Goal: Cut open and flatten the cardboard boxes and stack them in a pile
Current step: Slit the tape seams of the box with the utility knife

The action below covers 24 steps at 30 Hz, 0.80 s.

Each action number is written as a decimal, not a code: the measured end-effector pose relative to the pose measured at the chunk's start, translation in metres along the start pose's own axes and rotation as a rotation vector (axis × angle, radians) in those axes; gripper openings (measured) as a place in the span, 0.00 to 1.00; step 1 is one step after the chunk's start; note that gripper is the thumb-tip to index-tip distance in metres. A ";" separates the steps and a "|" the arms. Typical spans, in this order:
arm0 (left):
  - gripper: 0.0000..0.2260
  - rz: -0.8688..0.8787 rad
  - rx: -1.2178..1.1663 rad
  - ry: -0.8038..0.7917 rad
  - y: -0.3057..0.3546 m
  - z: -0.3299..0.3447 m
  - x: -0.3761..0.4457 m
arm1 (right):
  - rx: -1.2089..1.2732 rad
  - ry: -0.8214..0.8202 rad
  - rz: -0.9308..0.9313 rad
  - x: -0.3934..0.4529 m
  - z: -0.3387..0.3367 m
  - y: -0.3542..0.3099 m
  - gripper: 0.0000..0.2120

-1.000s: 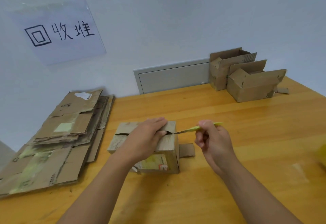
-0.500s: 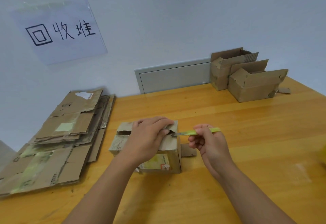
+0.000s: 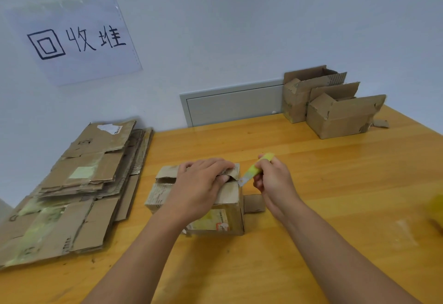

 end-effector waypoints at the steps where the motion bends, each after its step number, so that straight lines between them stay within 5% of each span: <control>1: 0.13 0.002 0.000 0.000 0.000 0.000 0.000 | -0.015 -0.018 0.002 0.004 0.003 -0.001 0.09; 14: 0.14 -0.003 -0.005 0.083 -0.001 0.003 0.004 | -0.126 -0.076 -0.054 0.044 0.022 -0.004 0.12; 20: 0.01 -0.101 -0.038 0.424 -0.003 -0.001 -0.006 | 0.050 0.083 -0.038 0.047 0.004 -0.009 0.09; 24: 0.04 -0.091 -0.091 0.448 -0.001 -0.002 -0.008 | 0.144 0.050 -0.051 0.029 -0.010 -0.008 0.09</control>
Point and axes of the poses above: each hand's wrist, its own x-axis towards the middle knuckle, its own z-axis out of the palm, y = z × x, the point moved 3 cm from there along x, towards the middle knuckle, and after that the axes turned 11 degrees about x, right-handed, at the moved point
